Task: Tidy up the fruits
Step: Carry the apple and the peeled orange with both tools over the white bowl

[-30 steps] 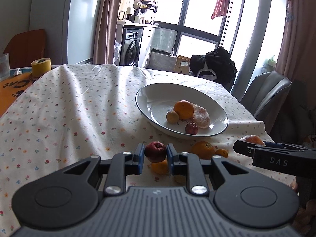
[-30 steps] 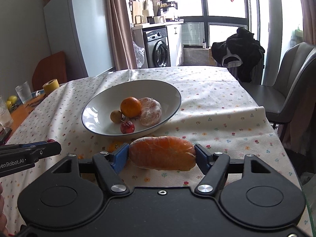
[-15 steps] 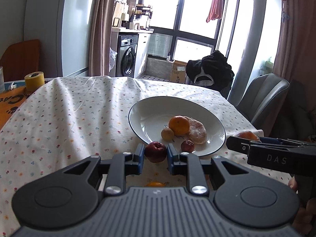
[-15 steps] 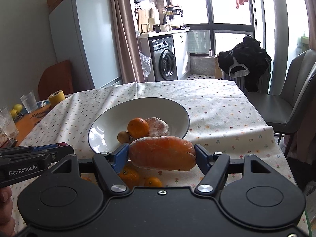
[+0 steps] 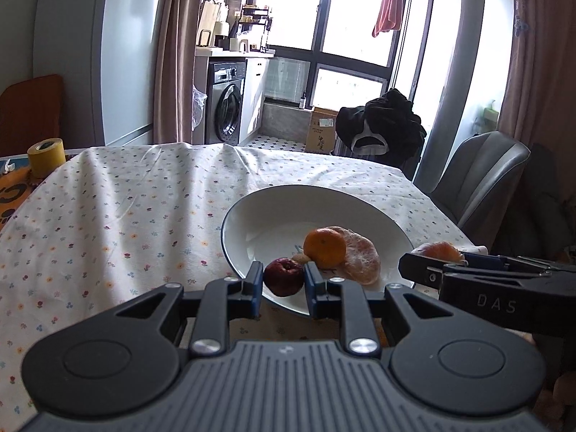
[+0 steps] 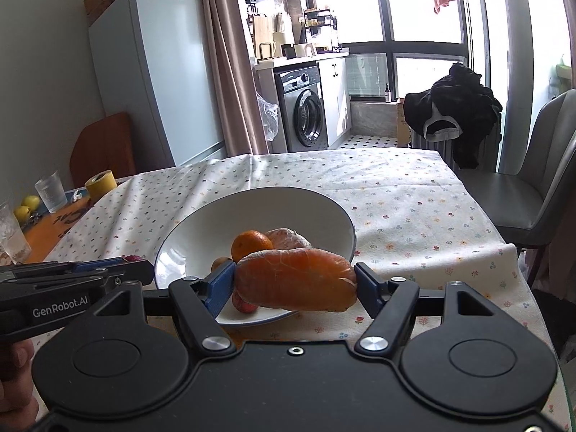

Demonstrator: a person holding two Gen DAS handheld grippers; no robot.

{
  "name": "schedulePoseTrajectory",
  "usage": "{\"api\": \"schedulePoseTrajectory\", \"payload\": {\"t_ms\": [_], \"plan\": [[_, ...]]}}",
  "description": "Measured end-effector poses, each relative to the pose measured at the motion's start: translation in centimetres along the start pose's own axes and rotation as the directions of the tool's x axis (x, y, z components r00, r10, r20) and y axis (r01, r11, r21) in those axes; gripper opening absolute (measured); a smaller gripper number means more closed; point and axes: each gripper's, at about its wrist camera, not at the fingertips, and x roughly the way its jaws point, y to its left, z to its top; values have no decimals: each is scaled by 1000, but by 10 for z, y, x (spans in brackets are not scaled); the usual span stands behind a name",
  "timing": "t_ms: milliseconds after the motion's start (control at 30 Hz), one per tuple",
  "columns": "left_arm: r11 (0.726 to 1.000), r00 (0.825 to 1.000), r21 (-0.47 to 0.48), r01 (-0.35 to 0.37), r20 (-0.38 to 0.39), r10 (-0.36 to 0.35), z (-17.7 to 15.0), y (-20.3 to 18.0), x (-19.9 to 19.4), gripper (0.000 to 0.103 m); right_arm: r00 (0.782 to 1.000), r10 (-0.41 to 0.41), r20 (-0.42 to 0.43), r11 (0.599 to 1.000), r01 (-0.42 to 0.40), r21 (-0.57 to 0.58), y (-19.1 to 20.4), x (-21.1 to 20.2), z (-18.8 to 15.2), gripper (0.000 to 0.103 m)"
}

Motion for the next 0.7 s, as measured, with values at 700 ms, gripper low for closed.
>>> {"api": "schedulePoseTrajectory", "payload": {"t_ms": [700], "plan": [[998, 1000, -60, -21, -6, 21, 13, 18, 17, 45, 1000, 6, -22, 1000, -5, 14, -2, 26, 9, 68]]}}
